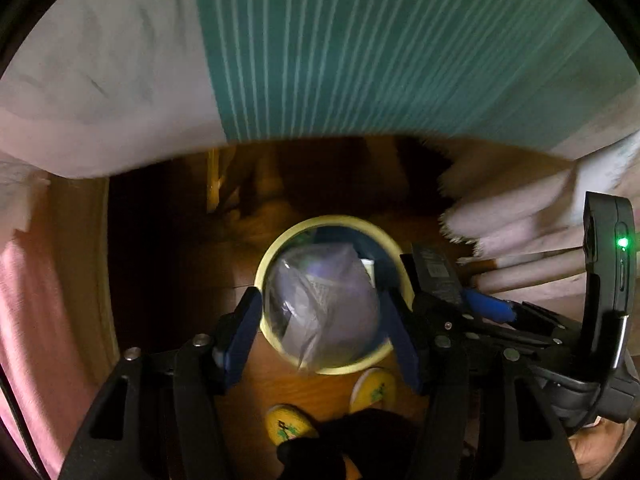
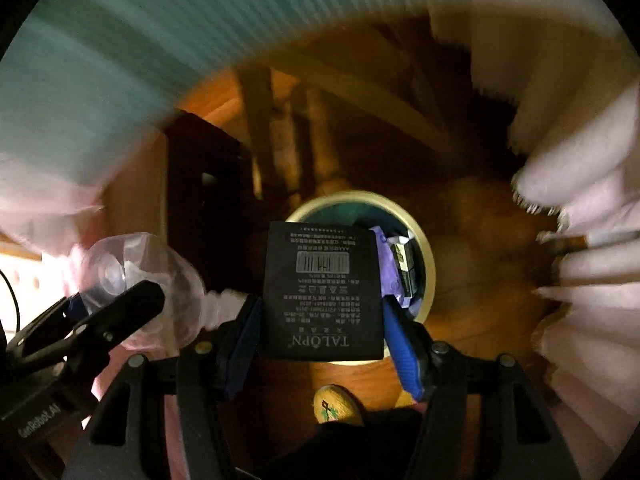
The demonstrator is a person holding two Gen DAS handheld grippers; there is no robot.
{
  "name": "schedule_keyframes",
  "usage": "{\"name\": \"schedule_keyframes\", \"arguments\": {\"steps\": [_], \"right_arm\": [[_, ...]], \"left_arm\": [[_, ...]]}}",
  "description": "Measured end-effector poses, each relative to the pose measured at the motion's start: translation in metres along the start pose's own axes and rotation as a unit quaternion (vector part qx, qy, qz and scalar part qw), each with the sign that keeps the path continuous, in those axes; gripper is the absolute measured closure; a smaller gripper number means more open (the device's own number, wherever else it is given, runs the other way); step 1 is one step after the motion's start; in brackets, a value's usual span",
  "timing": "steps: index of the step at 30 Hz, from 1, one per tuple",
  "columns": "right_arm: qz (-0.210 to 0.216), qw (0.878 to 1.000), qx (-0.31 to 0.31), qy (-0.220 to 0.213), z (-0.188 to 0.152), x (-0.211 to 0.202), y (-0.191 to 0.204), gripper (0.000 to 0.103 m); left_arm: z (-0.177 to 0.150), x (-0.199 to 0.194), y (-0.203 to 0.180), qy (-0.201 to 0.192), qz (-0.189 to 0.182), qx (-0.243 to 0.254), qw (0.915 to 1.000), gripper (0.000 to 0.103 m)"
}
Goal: Collect trash
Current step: 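Open both tools to drop the cup and box into the bin, then raise both tools back toward the table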
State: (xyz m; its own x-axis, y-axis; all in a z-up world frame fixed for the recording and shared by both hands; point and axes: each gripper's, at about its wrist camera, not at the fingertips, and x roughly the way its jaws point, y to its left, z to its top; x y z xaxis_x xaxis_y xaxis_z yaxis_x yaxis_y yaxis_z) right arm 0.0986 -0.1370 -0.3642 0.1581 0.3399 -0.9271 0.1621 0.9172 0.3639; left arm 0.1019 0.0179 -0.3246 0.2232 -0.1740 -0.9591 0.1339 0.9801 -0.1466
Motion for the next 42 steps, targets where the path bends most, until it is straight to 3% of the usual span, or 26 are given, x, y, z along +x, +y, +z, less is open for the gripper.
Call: {"name": "schedule_keyframes", "arguments": {"steps": [1,2,4,10,18,30,42], "right_arm": [[0.000,1.000,0.002,0.000,-0.001,0.007,-0.002,0.040],[-0.002,1.000,0.001,-0.004,-0.001,0.015,-0.005,0.034],[-0.007,1.000,-0.009,-0.014,-0.001,0.027,-0.008,0.029],[-0.015,1.000,-0.014,-0.020,-0.002,0.041,-0.012,0.029],[-0.018,0.999,-0.033,-0.036,-0.009,0.008,0.002,0.029],[-0.009,0.998,-0.040,-0.058,-0.013,-0.108,0.054,0.029],[-0.008,0.993,-0.043,-0.107,-0.016,-0.248,0.102,0.029]], "left_arm": [[0.000,0.009,0.002,0.003,0.003,0.001,1.0000,0.022],[-0.002,0.016,0.004,0.001,0.005,-0.001,1.0000,0.018],[-0.003,0.028,0.009,-0.008,0.007,-0.005,0.9999,0.018],[-0.005,0.044,0.023,-0.010,0.022,-0.024,0.9994,0.018],[-0.008,0.007,0.026,-0.021,0.039,-0.032,0.9985,0.018],[0.003,-0.107,0.002,-0.022,0.043,-0.024,0.9985,0.017],[0.023,-0.265,-0.017,-0.083,0.033,0.003,0.9960,0.017]]}}
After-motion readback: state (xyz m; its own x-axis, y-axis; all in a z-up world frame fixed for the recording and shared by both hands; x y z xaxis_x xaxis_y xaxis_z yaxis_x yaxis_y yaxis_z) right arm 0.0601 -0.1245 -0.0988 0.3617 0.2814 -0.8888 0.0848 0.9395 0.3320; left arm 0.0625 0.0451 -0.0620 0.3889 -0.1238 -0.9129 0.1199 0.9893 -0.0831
